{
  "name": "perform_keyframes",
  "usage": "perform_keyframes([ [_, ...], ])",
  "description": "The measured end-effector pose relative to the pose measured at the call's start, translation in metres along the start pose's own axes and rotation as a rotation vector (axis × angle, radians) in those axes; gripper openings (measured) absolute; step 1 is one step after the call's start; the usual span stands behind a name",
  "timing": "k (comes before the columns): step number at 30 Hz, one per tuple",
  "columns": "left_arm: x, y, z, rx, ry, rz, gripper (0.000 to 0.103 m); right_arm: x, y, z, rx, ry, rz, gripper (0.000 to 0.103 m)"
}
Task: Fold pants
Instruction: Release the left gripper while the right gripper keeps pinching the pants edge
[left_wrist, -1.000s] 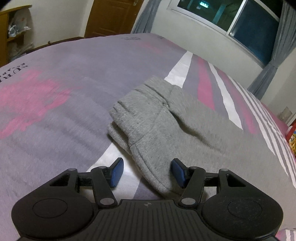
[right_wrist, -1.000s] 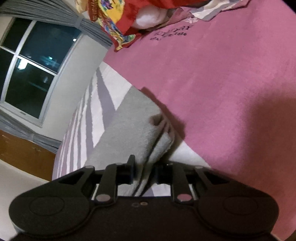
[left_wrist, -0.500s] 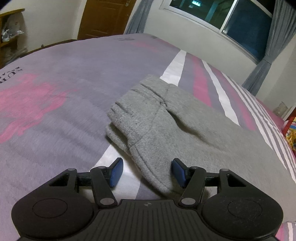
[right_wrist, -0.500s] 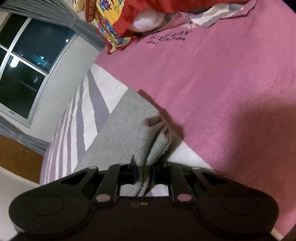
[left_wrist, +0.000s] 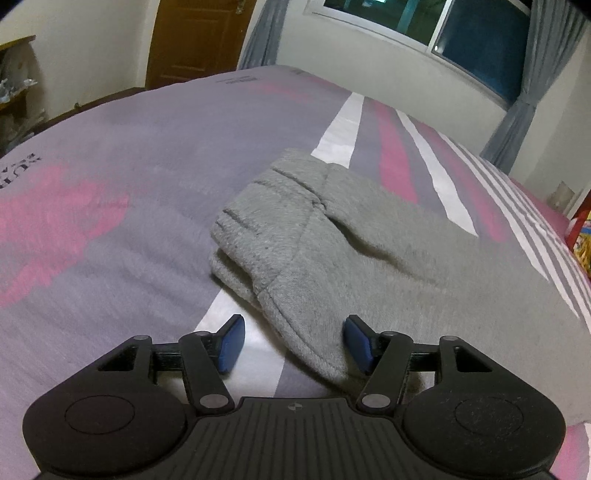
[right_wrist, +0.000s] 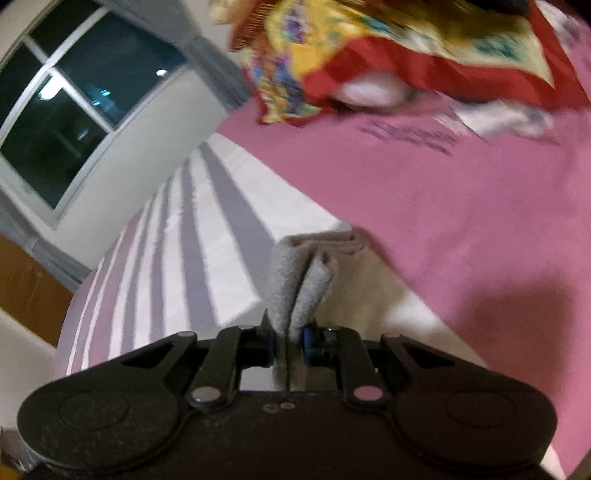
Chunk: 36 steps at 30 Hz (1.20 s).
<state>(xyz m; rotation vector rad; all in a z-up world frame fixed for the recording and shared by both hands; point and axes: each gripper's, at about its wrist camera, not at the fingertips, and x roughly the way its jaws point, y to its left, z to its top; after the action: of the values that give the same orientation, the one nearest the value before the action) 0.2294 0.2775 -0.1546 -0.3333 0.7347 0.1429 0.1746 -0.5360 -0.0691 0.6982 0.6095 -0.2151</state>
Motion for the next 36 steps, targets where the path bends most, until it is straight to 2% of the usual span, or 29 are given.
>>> perform_keyframes([
  [6,-0.001,0.0,0.0,0.018,-0.003,-0.001,0.061,0.011,0.064,0.004,-0.107,-0.014,0.074,0.013],
  [12,-0.001,0.0,-0.001,0.026,-0.003,-0.007,0.062,0.035,0.134,-0.008,-0.194,0.023,0.181,0.013],
  [17,-0.002,0.001,-0.002,0.025,-0.005,-0.017,0.062,0.059,0.193,-0.039,-0.264,0.095,0.276,0.013],
  [24,-0.003,0.002,-0.003,0.032,-0.003,-0.021,0.062,0.088,0.262,-0.113,-0.429,0.231,0.397,0.013],
  [30,-0.004,0.003,-0.003,0.042,-0.001,-0.031,0.063,0.096,0.288,-0.162,-0.543,0.298,0.404,0.013],
  [33,-0.003,0.004,-0.004,0.043,-0.003,-0.035,0.063,0.096,0.285,-0.172,-0.522,0.319,0.409,0.013],
  [36,-0.003,0.004,-0.005,0.044,-0.005,-0.035,0.063,0.093,0.284,-0.179,-0.561,0.314,0.423,0.013],
])
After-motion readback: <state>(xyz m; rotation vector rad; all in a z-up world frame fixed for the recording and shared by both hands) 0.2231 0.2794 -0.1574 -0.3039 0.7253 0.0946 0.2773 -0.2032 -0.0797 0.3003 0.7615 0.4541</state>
